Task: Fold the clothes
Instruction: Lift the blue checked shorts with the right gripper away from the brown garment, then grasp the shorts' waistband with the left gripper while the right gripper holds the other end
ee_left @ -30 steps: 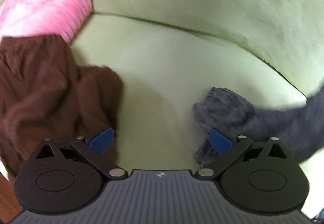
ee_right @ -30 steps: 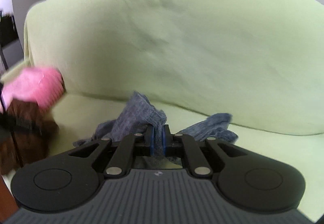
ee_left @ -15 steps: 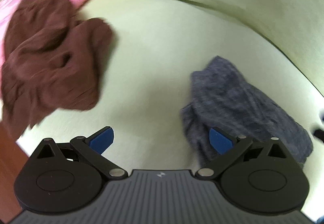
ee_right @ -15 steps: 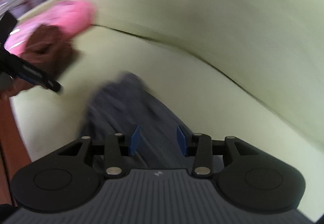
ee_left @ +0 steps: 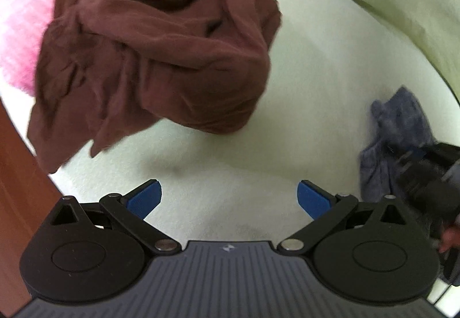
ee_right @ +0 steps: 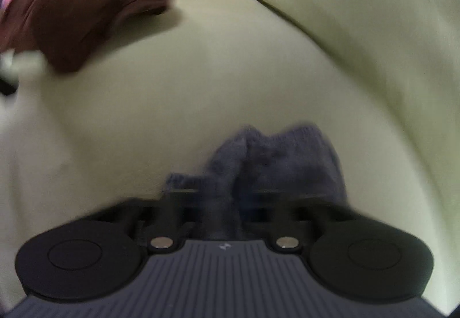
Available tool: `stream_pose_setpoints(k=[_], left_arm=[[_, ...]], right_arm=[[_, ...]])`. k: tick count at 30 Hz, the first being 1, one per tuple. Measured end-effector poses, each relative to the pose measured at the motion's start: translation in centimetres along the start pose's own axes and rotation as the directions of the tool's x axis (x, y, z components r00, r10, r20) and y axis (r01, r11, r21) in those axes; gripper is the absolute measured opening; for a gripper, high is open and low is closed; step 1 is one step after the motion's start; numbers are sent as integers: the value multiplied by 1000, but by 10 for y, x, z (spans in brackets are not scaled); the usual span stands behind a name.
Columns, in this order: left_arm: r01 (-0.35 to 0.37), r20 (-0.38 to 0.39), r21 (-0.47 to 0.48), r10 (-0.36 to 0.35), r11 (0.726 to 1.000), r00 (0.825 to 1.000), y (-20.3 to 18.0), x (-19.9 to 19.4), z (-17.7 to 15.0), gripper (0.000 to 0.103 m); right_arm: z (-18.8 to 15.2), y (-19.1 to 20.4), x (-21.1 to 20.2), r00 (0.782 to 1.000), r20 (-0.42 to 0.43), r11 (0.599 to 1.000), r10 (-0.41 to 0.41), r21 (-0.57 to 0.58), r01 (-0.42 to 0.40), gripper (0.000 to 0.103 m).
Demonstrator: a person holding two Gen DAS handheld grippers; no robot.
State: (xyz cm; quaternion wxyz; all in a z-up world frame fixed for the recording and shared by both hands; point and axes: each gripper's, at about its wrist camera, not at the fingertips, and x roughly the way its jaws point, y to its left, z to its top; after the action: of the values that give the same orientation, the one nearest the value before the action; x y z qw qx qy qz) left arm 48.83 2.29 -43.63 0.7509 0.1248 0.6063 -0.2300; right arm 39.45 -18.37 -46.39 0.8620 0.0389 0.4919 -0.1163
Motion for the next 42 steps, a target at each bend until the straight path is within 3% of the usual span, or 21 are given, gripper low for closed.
stream_pose_setpoints(k=[1, 4, 7, 10, 12, 15, 19, 20, 21, 22, 24, 26, 28, 30, 33, 36, 39, 40, 42], left_arm=[[10, -6, 10, -10, 1000, 1000, -4, 1, 0, 102], [58, -21, 70, -56, 996, 998, -35, 2, 6, 102], [101, -30, 144, -98, 984, 995, -73, -1, 10, 102], [152, -39, 222, -147, 963, 988, -121, -9, 12, 102], [177, -37, 266, -173, 948, 984, -155, -17, 10, 102], [213, -47, 314, -209, 925, 977, -206, -27, -1, 102], [223, -49, 355, -220, 908, 974, -255, -35, -22, 102], [226, -50, 360, -223, 905, 973, -268, -36, -30, 102], [225, -53, 363, -221, 904, 974, -281, -38, -40, 102], [222, -56, 364, -216, 905, 975, -287, -38, -46, 102], [200, -50, 376, -196, 905, 979, -299, -42, -66, 102], [165, -37, 385, -163, 908, 986, -304, -45, -83, 102], [137, -40, 383, -132, 913, 990, -301, -48, -101, 102], [124, -43, 349, -116, 929, 992, -291, -55, -128, 102], [106, -56, 288, -93, 952, 994, -274, -52, -160, 102], [128, -100, 236, -107, 963, 989, -264, -38, -193, 102], [133, -75, 251, -117, 959, 990, -269, -26, -206, 99], [129, -61, 263, -117, 956, 991, -272, -22, -211, 92], [206, -51, 251, -199, 946, 979, -276, -13, -210, 69]], right_arm=[[2, -16, -8, 1000, 17, 993, 21, 117, -23, 6], [5, -65, -54, 995, 101, 944, -5, 327, -28, 6], [-2, -110, -127, 968, 142, 907, -206, 400, 134, 6], [-19, -146, -180, 938, 104, 848, -329, 471, 245, 6], [-49, -183, -226, 902, 32, 767, -430, 541, 346, 6], [-91, -216, -271, 859, -48, 675, -509, 597, 434, 6], [-159, -247, -309, 811, -213, 578, -545, 605, 548, 7], [-177, -255, -316, 795, -261, 556, -548, 597, 579, 13], [-194, -257, -312, 786, -305, 564, -537, 563, 604, 36], [-211, -259, -305, 778, -347, 580, -524, 523, 624, 43], [-244, -261, -291, 752, -430, 614, -499, 437, 658, 44], [-243, -235, -279, 795, -354, 698, -492, 385, 604, 45], [-239, -200, -286, 896, -190, 849, -401, 291, 441, 49], [-233, -166, -286, 963, -88, 951, -253, 161, 265, 67], [-220, -115, -267, 993, 0, 991, -122, -55, 122, 70], [-208, -80, -242, 996, 36, 973, -78, -215, 84, 72], [-208, -68, -227, 996, 72, 952, -50, -298, 69, 72], [-207, -74, -224, 996, 79, 950, -42, -305, 65, 72], [-216, -96, -224, 996, 89, 948, -31, -313, 58, 72]])
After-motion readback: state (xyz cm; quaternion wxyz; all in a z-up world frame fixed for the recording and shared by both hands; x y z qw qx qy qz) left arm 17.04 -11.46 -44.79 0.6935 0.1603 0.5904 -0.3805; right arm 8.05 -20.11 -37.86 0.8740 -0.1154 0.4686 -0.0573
